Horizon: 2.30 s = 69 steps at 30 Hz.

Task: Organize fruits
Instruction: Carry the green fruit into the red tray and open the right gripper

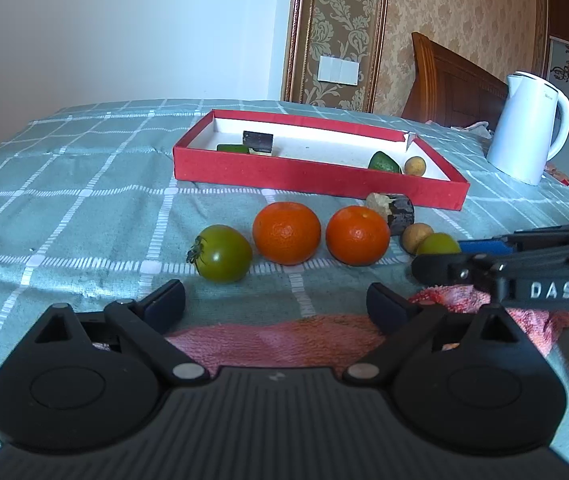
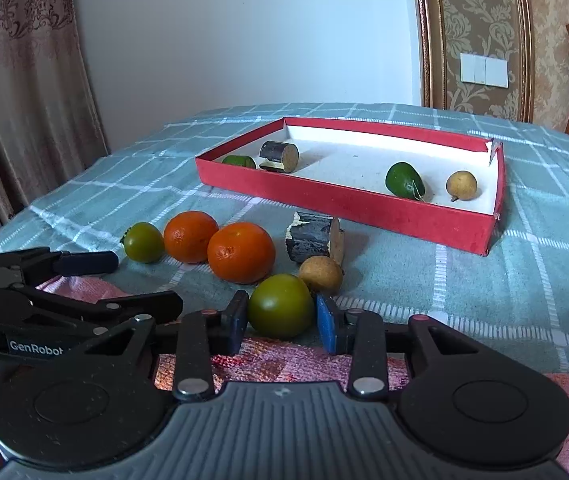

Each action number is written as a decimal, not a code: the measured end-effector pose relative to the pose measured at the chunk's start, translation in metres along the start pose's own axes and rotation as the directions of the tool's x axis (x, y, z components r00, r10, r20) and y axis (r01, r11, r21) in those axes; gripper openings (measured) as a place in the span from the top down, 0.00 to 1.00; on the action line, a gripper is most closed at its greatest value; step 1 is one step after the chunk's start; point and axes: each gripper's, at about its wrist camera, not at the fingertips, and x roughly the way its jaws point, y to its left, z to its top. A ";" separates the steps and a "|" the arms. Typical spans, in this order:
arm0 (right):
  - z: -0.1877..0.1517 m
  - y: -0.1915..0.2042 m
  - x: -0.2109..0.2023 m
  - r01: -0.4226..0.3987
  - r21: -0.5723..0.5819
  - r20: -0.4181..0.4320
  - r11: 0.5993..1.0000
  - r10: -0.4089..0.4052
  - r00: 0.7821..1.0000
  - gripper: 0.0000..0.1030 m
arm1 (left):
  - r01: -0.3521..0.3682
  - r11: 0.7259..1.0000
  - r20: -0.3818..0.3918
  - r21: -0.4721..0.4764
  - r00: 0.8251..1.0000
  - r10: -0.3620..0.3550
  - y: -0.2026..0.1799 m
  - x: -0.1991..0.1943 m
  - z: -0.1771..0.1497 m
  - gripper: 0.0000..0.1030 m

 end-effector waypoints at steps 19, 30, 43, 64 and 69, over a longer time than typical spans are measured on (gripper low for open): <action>0.081 -0.045 0.035 0.208 0.001 0.136 0.978 -0.206 0.969 0.66 | 0.016 1.000 0.005 -0.015 1.000 -0.016 0.001 -0.001 -0.001 0.04; 0.109 -0.077 0.100 0.299 0.043 0.050 0.953 -0.301 0.952 0.66 | 0.034 0.999 0.009 -0.030 0.999 -0.034 0.004 -0.001 0.000 0.03; 0.118 -0.095 0.117 0.311 0.100 -0.007 0.945 -0.312 0.950 0.66 | 0.033 0.999 0.009 -0.029 0.999 -0.033 0.004 -0.002 0.000 0.03; 0.096 -0.076 0.048 0.171 0.166 0.104 0.971 -0.190 0.976 0.39 | 0.022 0.999 0.007 -0.030 1.000 -0.022 0.004 0.000 0.000 0.03; 0.068 -0.056 0.021 0.143 0.156 0.175 0.977 -0.170 0.970 0.32 | -0.008 0.999 0.015 -0.047 1.000 0.009 0.004 -0.002 -0.001 0.02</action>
